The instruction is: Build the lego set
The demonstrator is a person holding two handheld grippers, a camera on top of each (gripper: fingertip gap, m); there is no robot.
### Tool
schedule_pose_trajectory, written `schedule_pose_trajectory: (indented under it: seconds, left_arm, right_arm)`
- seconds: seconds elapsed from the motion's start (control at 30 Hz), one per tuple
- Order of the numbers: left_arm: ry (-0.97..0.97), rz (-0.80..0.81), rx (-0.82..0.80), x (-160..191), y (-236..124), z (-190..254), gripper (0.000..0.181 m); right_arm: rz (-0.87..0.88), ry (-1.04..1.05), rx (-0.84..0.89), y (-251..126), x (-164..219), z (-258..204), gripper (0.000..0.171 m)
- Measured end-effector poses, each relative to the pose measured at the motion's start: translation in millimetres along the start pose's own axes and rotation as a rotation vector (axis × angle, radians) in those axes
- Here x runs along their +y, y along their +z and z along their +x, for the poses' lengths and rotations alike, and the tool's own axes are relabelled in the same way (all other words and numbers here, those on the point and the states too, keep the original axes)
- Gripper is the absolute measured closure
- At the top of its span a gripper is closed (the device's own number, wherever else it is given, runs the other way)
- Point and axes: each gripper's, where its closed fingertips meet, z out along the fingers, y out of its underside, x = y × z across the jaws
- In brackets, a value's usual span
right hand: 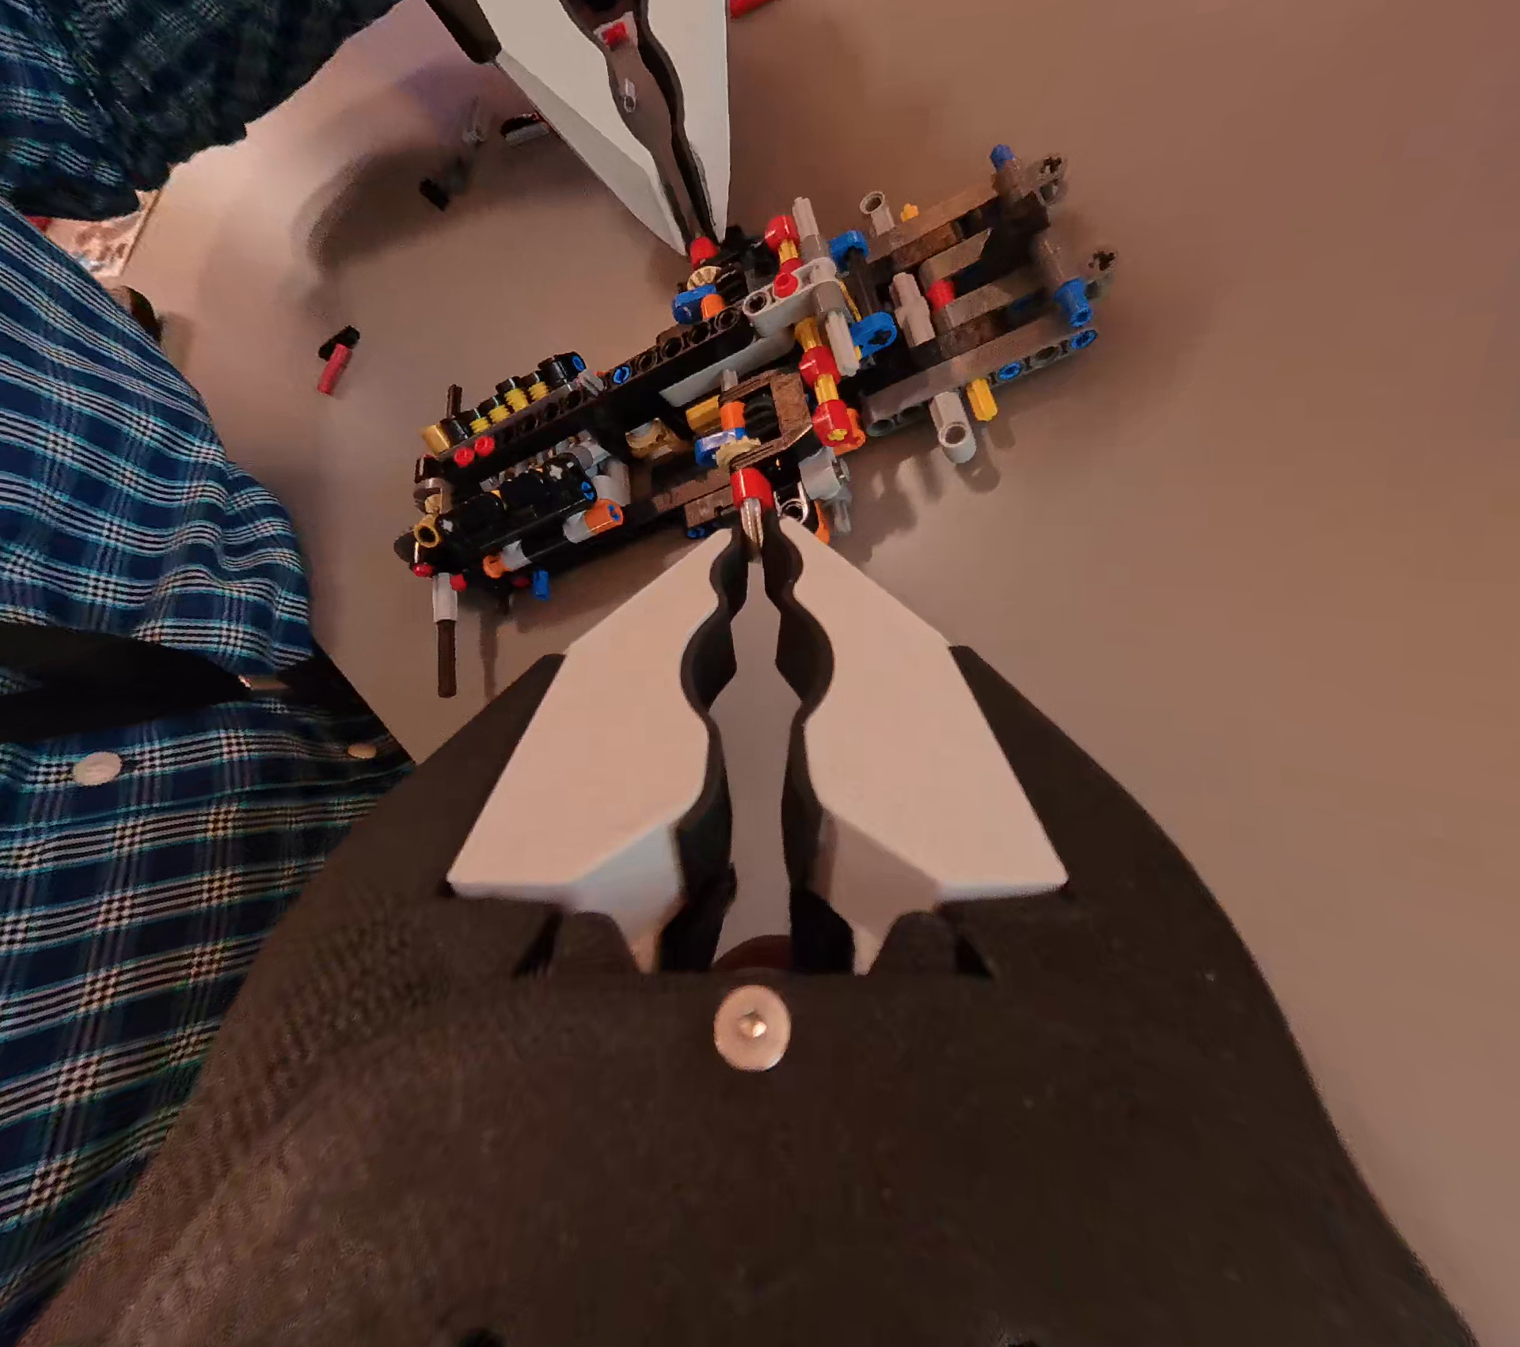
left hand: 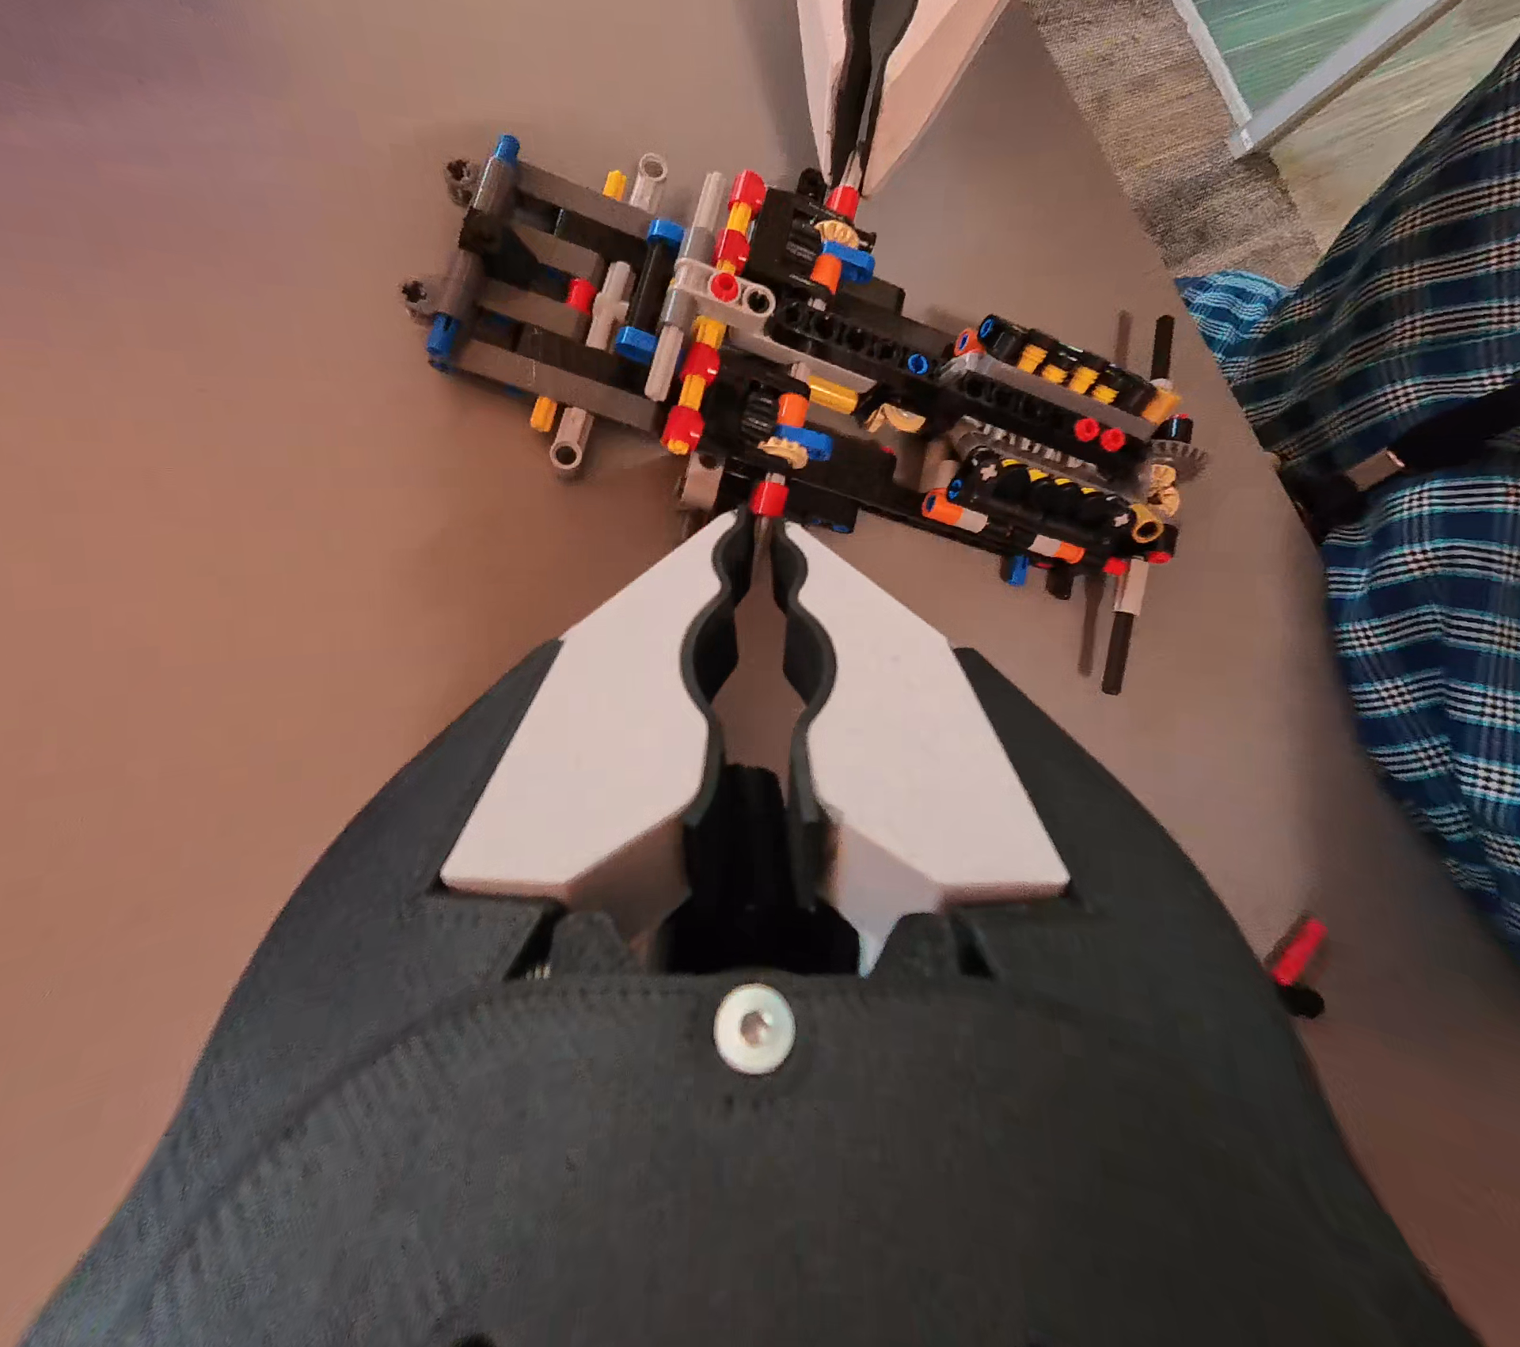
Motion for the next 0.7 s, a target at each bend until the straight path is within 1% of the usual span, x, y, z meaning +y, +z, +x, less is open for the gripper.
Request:
schedule_pose_trajectory:
  seconds: [0.07,0.23,0.4,0.5,0.7]
  left_arm:
    - [0.037,0.001,-0.028,0,0,0,0.179]
    - [0.215,-0.035,-0.173,0,1,-1,0.179]
    - [0.386,-0.042,-0.325,0,2,-2,0.178]
    - [0.420,-0.049,-0.382,-1,2,-2,0.178]
    - [0.422,-0.027,-0.422,-2,-3,-4,0.176]
  right_arm:
    - [-0.004,-0.046,0.025,0,0,0,0.171]
    - [-0.018,-0.209,0.142,-1,0,3,0.171]
    - [-0.032,-0.492,0.331,-2,-1,8,0.171]
    - [-0.058,-0.636,0.426,-3,-1,11,0.171]
    - [-0.051,-0.636,0.417,-2,1,10,0.169]
